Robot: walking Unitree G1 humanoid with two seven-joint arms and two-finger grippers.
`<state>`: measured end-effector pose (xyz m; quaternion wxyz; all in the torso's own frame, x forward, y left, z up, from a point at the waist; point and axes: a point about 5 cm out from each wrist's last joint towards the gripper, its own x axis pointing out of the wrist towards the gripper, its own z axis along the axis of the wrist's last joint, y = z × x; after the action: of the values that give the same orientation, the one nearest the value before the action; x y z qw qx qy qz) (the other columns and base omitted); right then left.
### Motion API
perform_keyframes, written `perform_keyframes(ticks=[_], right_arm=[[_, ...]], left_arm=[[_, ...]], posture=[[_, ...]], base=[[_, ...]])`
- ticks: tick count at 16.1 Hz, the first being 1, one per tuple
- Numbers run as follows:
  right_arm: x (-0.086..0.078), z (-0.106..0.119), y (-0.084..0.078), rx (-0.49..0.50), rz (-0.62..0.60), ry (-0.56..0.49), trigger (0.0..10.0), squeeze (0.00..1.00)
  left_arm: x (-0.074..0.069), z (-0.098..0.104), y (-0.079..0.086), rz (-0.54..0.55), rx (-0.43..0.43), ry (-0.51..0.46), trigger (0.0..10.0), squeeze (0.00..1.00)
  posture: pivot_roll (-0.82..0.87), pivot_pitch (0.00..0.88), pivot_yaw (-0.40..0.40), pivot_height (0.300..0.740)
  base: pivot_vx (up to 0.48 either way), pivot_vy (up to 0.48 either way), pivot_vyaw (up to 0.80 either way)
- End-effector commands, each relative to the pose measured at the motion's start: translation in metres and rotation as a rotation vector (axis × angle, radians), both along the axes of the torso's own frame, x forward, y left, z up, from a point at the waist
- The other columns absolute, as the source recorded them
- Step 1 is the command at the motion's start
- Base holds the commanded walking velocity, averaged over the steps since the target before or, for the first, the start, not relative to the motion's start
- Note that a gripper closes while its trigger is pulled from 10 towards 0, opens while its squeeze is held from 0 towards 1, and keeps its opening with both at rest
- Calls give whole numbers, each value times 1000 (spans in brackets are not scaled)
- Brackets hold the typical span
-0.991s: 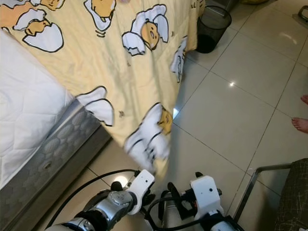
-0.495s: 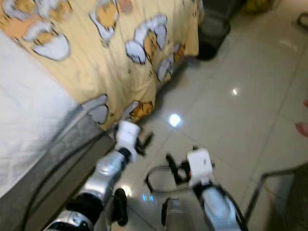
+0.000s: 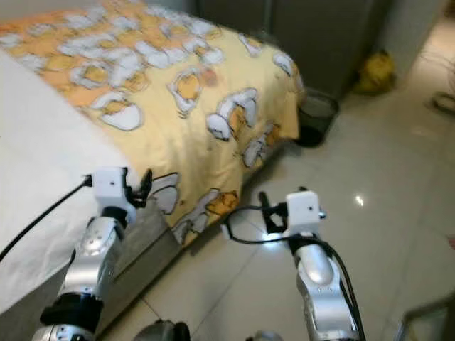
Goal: Clean up the room
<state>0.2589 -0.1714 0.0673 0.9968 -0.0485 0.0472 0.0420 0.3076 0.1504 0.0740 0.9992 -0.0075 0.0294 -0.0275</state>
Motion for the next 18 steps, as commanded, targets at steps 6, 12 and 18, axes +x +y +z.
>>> perform_keyframes(ticks=[6, 12, 18], right_arm=[[17, -3, 4, 3, -20, -24, 10000, 0], [21, -6, 9, 13, -9, -30, 10000, 0], [19, -9, 14, 10, 22, -35, 10000, 0]], left_arm=[[21, -1, -18, 26, 134, 87, 10000, 0], [23, 5, -31, -52, 123, 41, 10000, 0], [24, 0, -31, -31, 119, 68, 10000, 0]], posture=[[-81, 0, 51, 736], [-75, 0, 55, 736], [-66, 0, 51, 736]], base=[[0, -400, 515], [307, -251, 0], [329, -192, 185]])
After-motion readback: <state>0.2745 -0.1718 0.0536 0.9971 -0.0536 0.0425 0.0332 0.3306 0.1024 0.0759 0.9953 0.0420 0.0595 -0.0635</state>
